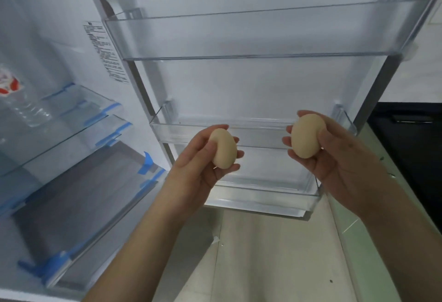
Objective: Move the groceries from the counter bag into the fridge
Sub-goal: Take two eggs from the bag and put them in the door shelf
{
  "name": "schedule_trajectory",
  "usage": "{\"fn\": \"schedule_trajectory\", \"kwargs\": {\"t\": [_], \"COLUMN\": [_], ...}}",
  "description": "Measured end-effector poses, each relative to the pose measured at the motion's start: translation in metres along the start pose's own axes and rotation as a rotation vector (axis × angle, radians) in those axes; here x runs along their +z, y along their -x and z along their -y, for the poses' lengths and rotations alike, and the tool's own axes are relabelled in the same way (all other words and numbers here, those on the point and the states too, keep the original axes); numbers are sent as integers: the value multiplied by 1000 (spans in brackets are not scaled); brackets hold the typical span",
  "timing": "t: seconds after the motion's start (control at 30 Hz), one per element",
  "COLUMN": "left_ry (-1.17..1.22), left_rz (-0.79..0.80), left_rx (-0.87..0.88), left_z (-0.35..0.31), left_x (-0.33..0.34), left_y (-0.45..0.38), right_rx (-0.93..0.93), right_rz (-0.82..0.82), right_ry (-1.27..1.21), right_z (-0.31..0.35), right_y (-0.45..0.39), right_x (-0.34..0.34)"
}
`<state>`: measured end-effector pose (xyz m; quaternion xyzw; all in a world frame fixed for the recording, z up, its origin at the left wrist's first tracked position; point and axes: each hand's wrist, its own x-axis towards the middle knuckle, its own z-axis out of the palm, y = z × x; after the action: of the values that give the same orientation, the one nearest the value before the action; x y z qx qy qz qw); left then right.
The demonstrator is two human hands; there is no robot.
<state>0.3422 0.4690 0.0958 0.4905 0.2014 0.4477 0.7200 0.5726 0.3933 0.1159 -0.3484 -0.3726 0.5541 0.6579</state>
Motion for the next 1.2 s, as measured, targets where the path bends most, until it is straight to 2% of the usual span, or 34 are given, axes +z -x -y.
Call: {"fn": "schedule_trajectory", "kwargs": {"t": [0.2, 0.37, 0.57, 0.73, 0.9, 1.07, 1.2], "left_ry": [-86, -357, -748, -1155, -1400, -1510, -1593], "left_rz": [49, 65, 125, 188, 206, 281, 350], "left_rx": [37, 81, 114, 105, 59, 25, 4], "left_z": [-24, -42, -61, -65, -57, -47, -43], "left_x": [-14, -24, -34, -38, -34, -33, -37], "left_y": [-39, -69, -94, -116, -138, -150, -155], "right_rx": [-34, -32, 6, 44, 40, 85, 149], "right_rz": [77, -10, -43, -100, -107, -25, 53], "right_ry": [185, 252, 345, 562, 1175, 1380, 1430], "right_z": [18, 23, 20, 17, 4, -8, -9], "right_y": [-34, -60, -84, -100, -121, -135, -142], "right_x": [3, 9, 11, 9, 9, 12, 18]}}
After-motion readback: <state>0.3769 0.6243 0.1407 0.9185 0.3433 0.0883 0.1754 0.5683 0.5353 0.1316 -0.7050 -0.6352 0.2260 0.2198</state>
